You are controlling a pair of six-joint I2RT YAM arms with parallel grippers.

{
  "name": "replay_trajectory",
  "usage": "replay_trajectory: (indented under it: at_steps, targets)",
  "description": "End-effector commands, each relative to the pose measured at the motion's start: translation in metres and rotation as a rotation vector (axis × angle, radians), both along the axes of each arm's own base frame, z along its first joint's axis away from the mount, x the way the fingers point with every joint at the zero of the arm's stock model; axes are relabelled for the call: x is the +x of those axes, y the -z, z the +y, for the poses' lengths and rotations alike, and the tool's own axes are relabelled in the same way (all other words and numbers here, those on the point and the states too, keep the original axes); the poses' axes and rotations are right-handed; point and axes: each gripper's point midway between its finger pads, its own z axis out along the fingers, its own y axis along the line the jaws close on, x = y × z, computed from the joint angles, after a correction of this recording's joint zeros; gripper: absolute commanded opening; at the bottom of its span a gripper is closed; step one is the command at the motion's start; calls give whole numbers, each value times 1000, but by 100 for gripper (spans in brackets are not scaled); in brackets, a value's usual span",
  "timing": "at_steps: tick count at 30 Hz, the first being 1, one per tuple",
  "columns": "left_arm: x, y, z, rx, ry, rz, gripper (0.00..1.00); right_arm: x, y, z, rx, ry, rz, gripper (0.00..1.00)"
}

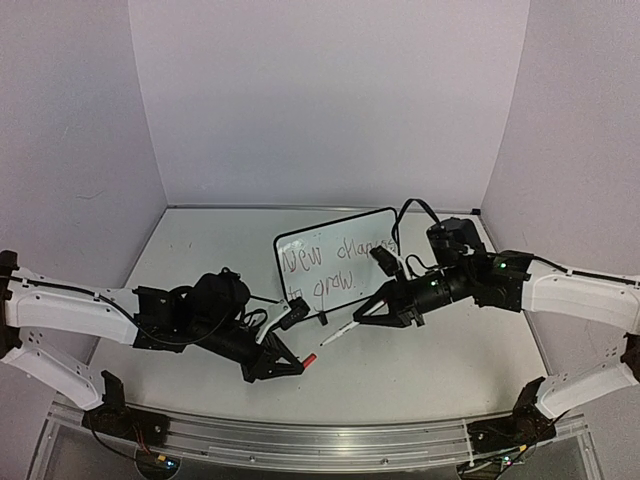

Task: Write a sentence on the whiteboard
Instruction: Insert the whiteboard marker without the cap into the pen cap.

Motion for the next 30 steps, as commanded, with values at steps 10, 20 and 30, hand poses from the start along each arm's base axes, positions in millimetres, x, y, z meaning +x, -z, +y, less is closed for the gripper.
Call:
replay_trajectory:
  at_steps: [10,20,30]
  targets:
    - [-1,-38,-8,-98,31,-49,0,1,-4,11,37,-39,29,0]
    - [-2,-40,-10,-106,45,-47,0,4,-3,15,38,-50,32,0]
    - [-3,-35,-13,-88,56,-34,0,4,-7,18,52,-61,28,0]
